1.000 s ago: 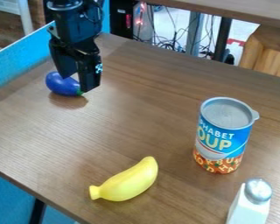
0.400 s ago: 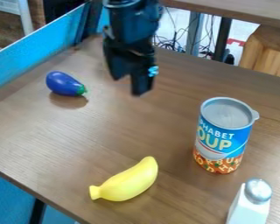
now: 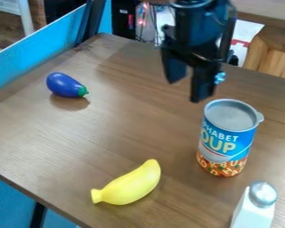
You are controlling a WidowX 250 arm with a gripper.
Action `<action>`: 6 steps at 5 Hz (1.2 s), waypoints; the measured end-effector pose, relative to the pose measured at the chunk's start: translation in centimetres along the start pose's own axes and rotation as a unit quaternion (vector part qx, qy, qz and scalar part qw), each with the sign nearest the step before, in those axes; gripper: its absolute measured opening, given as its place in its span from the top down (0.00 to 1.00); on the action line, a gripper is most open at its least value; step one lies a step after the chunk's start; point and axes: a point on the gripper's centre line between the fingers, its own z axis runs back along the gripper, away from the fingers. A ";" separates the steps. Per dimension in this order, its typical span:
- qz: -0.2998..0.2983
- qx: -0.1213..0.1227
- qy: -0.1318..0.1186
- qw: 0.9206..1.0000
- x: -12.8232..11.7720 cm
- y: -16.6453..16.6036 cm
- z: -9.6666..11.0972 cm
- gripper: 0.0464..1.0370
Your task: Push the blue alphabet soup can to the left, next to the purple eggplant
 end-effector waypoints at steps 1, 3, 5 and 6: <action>-0.023 0.000 0.007 1.000 0.5 -1.3 1.1 0.04; -0.069 -0.013 0.006 0.998 1.5 -4.8 2.7 0.04; -0.130 -0.043 0.029 0.990 4.6 -9.5 -1.2 0.04; -0.145 -0.067 0.041 0.986 5.5 -10.4 -3.1 0.04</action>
